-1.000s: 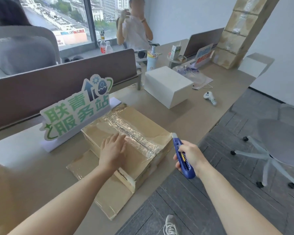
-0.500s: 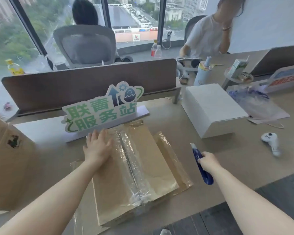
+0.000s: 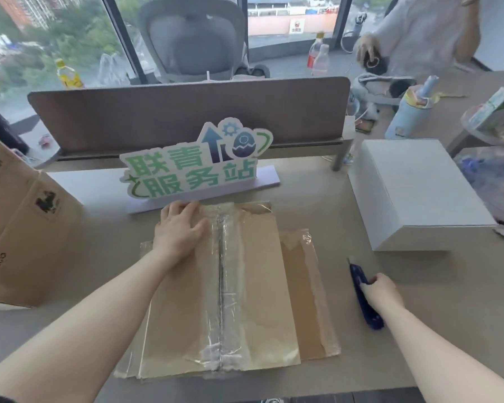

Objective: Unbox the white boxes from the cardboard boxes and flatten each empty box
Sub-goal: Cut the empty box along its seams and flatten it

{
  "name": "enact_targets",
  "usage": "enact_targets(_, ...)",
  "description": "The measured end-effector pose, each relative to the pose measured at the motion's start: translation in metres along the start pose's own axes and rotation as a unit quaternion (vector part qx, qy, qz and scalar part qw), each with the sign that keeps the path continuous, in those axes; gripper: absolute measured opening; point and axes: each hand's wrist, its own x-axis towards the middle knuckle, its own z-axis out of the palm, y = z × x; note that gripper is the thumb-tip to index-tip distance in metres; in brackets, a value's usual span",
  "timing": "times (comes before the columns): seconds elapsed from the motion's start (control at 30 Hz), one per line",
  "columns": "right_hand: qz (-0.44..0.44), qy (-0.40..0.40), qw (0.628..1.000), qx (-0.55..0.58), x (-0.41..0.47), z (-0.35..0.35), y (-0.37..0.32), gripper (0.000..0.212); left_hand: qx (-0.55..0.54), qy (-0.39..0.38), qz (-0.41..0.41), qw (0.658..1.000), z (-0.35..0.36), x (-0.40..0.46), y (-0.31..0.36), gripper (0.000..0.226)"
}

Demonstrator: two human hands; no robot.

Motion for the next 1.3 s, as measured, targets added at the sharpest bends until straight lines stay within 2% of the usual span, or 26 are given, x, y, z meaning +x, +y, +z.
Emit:
enact_targets(0.03, -0.014, 0.033, 0.999, -0.01, -0.001, -0.001, -0.005, 0.03, -0.01, 0.002, -0.002, 1.0, 0.0, 0.002, 0.0, 0.055)
enact_targets(0.1, -0.099, 0.121, 0.987, 0.021, -0.013, -0.002, -0.031, 0.019, -0.03, -0.002, -0.005, 1.0, -0.001, 0.004, -0.002, 0.05)
enact_targets(0.2, -0.304, 0.184, 0.925, 0.133, -0.054, -0.002, -0.104, 0.02, -0.047, -0.014, -0.003, 0.999, -0.002, 0.004, -0.005, 0.047)
enact_targets(0.27, -0.426, 0.162, 0.878, 0.147, -0.086, 0.004, -0.16, 0.025, -0.046, -0.026, 0.002, 0.999, -0.003, 0.005, -0.006, 0.048)
enact_targets(0.37, -0.531, 0.085, 0.842, 0.048, -0.12, 0.016, -0.231, 0.041, -0.039, -0.041, 0.004, 0.998, -0.007, 0.008, -0.003, 0.049)
enact_targets(0.47, -0.497, 0.019, 0.857, -0.133, -0.12, 0.031, -0.27, 0.051, -0.055, -0.037, -0.004, 0.998, -0.007, 0.011, -0.002, 0.043)
enact_targets(0.53, -0.445, 0.001, 0.872, -0.204, -0.115, 0.038, -0.278, 0.045, -0.076, -0.03, -0.009, 0.997, -0.007, 0.01, -0.002, 0.039)
enact_targets(0.63, -0.454, 0.013, 0.88, -0.141, -0.111, 0.046, -0.276, 0.033, -0.095, -0.028, -0.007, 0.995, -0.006, 0.01, -0.004, 0.035)
enact_targets(0.8, -0.458, -0.009, 0.889, 0.03, -0.112, 0.046, -0.267, 0.028, -0.124, -0.011, -0.008, 0.992, -0.003, 0.013, -0.007, 0.025)
enact_targets(0.93, -0.455, -0.018, 0.889, 0.051, -0.105, 0.048, -0.265, 0.027, -0.143, 0.008, 0.0, 0.99, 0.0, 0.014, -0.009, 0.015)
enact_targets(1.1, -0.47, -0.005, 0.883, 0.021, -0.106, 0.048, -0.273, 0.009, -0.142, 0.039, 0.004, 0.989, 0.002, 0.018, -0.006, 0.011)
enact_targets(1.2, -0.469, -0.007, 0.879, 0.08, -0.103, 0.051, -0.271, 0.005, -0.151, 0.053, 0.0, 0.987, 0.003, 0.02, -0.006, 0.014)
enact_targets(1.3, -0.455, -0.023, 0.88, 0.134, -0.101, 0.049, -0.269, 0.011, -0.182, 0.054, -0.005, 0.982, 0.004, 0.022, -0.006, 0.015)
